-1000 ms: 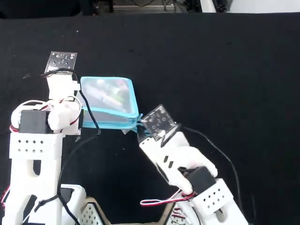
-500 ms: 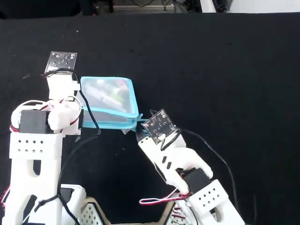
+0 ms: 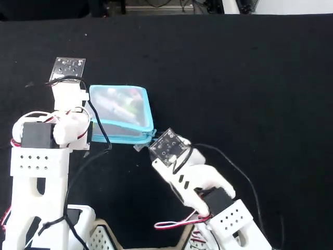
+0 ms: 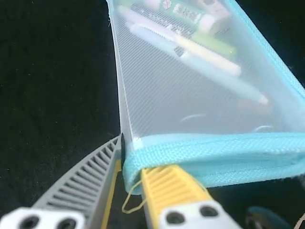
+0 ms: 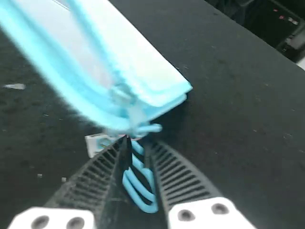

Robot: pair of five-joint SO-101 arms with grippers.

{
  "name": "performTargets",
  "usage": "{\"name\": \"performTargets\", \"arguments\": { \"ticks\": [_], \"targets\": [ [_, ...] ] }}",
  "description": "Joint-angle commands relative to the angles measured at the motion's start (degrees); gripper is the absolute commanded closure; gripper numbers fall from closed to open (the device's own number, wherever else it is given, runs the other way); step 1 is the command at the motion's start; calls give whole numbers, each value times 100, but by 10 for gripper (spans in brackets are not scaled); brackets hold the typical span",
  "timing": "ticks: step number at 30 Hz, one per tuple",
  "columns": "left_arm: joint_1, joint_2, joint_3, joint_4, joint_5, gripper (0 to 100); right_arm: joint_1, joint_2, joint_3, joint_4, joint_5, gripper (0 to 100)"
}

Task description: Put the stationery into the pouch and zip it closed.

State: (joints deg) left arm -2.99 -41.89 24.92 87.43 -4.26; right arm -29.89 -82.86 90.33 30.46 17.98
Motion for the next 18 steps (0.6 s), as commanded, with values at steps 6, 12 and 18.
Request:
{"name": "performTargets", "arguments": {
  "ticks": [6,12,18],
  "targets": [
    [-92,-9,-242,-62,53,970,484,-154,-1095,1222,44,988],
    [-92,9,-242,-79,53,970,53,-101,-1068,1301,18,933],
    [-92,-9,-242,-62,53,970,35,-101,-356,325,-721,786]
  ]
}}
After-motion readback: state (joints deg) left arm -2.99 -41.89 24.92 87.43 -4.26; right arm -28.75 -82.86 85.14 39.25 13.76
